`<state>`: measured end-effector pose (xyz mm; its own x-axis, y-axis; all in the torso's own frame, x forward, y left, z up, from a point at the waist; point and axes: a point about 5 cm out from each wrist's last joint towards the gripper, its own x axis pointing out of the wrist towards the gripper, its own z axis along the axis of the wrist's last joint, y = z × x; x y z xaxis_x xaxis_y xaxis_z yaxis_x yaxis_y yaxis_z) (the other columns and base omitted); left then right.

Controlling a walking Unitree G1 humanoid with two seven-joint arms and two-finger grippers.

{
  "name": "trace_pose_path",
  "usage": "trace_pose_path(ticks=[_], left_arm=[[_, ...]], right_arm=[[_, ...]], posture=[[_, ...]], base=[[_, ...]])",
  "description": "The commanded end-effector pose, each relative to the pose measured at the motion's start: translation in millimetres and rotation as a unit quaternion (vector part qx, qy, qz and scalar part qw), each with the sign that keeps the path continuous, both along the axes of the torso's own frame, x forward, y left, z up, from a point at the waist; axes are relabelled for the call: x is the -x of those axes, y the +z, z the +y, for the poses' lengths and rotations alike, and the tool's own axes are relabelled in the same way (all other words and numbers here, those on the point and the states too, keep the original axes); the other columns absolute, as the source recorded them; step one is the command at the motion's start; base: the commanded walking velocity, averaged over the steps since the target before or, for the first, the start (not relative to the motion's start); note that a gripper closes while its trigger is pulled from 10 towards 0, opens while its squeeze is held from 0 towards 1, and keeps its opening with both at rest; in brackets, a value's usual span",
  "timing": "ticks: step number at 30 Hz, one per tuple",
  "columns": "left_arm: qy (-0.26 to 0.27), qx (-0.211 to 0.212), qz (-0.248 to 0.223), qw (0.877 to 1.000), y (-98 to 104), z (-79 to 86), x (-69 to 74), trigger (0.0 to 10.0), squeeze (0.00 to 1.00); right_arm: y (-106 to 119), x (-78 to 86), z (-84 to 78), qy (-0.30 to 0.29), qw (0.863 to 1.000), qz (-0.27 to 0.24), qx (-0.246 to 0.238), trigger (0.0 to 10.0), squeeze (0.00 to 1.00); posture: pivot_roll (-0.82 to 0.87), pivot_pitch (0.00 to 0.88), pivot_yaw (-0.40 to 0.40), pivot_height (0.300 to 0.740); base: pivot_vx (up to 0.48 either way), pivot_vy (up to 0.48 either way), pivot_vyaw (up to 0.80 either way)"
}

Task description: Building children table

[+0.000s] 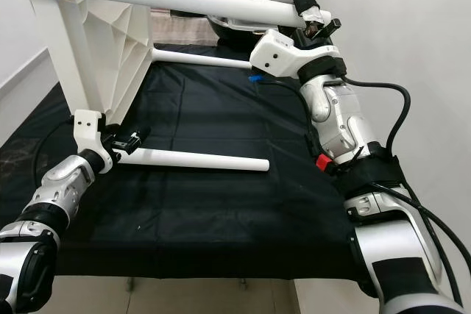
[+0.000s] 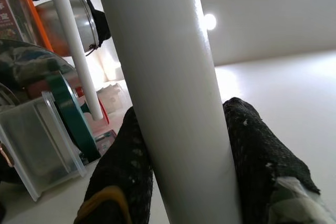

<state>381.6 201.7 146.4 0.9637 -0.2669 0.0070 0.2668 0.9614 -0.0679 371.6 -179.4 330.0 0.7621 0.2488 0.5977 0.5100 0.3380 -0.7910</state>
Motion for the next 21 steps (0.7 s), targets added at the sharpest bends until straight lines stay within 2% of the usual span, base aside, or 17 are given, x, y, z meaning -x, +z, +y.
trace_pose_path(ticks=[1, 13, 15, 20, 21], left_arm=[[0.008, -0.002, -0.004, 1.000, 5.1, 3.2, -2.2, 10.0, 0.00], [0.027, -0.003, -0.003, 1.000, 9.8, 11.6, -3.7, 10.0, 0.00], [0.036, -0.008, -0.007, 0.999, 14.2, 19.6, -3.8, 10.0, 0.00], [0.042, -0.011, -0.009, 0.999, 16.8, 23.3, -4.1, 10.0, 0.00], [0.048, -0.013, -0.010, 0.999, 18.8, 26.2, -4.4, 10.0, 0.00]], right_arm=[[9.1, 1.3, 4.2, 0.024, 0.999, -0.012, -0.024, 0.0, 0.00], [23.8, 1.9, -1.5, 0.018, 0.999, -0.025, -0.029, 0.0, 0.00], [27.0, -0.2, -2.0, 0.025, 0.998, -0.012, -0.052, 0.0, 0.00], [26.3, -2.4, -3.2, 0.030, 0.996, 0.005, -0.081, 0.0, 0.00], [24.3, -5.4, -6.6, 0.033, 0.992, 0.027, -0.120, 0.0, 0.00]], posture=[[-0.09, 0.000, -0.059, 0.740], [-0.09, 0.000, -0.058, 0.740], [-0.08, 0.000, -0.059, 0.740], [-0.08, 0.000, -0.059, 0.740], [-0.08, 0.000, -0.058, 0.740]], base=[[0.000, 0.000, 0.00], [0.000, 0.000, 0.00], [0.000, 0.000, 0.00], [0.000, 0.000, 0.00], [0.000, 0.000, 0.00]])
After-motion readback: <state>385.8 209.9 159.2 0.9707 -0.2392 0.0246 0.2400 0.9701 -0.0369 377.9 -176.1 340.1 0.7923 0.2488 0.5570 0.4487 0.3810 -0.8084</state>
